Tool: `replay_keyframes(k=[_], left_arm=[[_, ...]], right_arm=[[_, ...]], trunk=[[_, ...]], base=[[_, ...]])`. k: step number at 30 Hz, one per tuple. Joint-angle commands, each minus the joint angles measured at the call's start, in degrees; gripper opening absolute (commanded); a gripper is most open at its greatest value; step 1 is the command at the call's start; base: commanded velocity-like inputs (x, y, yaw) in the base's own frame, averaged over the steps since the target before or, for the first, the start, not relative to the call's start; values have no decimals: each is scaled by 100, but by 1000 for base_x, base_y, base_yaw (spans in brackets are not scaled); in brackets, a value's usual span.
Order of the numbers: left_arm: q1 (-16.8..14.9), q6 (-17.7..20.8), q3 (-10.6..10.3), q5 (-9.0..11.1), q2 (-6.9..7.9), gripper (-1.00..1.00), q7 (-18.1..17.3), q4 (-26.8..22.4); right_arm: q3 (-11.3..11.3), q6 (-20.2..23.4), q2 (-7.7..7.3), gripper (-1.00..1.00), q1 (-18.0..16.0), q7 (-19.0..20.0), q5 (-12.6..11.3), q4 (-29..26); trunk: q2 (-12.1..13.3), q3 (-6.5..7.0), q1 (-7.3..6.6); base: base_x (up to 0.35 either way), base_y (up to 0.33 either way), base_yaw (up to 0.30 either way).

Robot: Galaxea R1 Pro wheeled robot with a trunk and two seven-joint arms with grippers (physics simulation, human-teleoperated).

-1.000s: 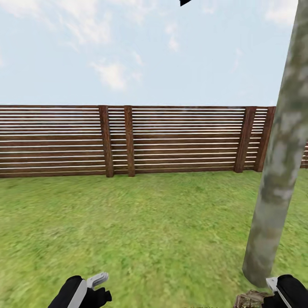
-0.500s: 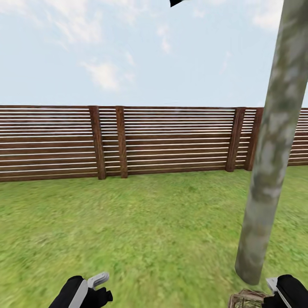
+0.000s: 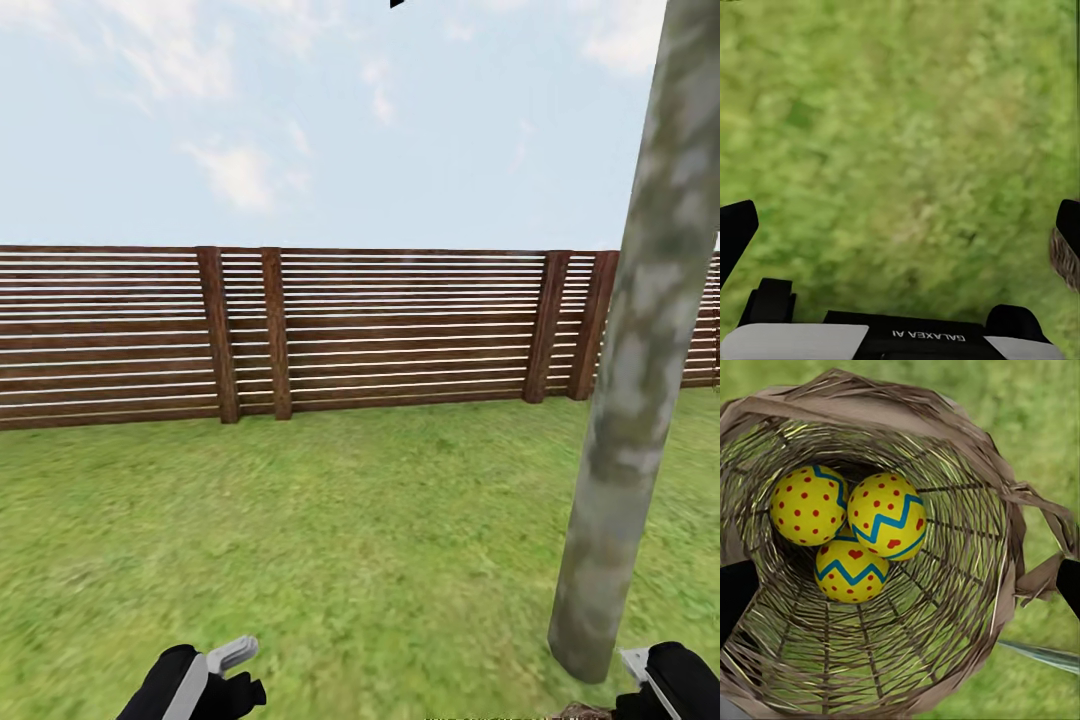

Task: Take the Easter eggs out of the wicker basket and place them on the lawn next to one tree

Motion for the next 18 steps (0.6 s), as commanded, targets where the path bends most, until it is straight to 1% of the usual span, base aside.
replay_keyframes(k=[1,18], left_arm=[[-1,25,10,63,-4,100,53,-10],[-1,24,11,63,-6,100,53,-1]], right_arm=[[20,19,-3,100,-5,40,49,-5],[22,28,0,100,-5,41,50,2]], trunk=[[-4,-7,0],[-4,8,0]], base=[[2,-1,-237],[0,0,-279]])
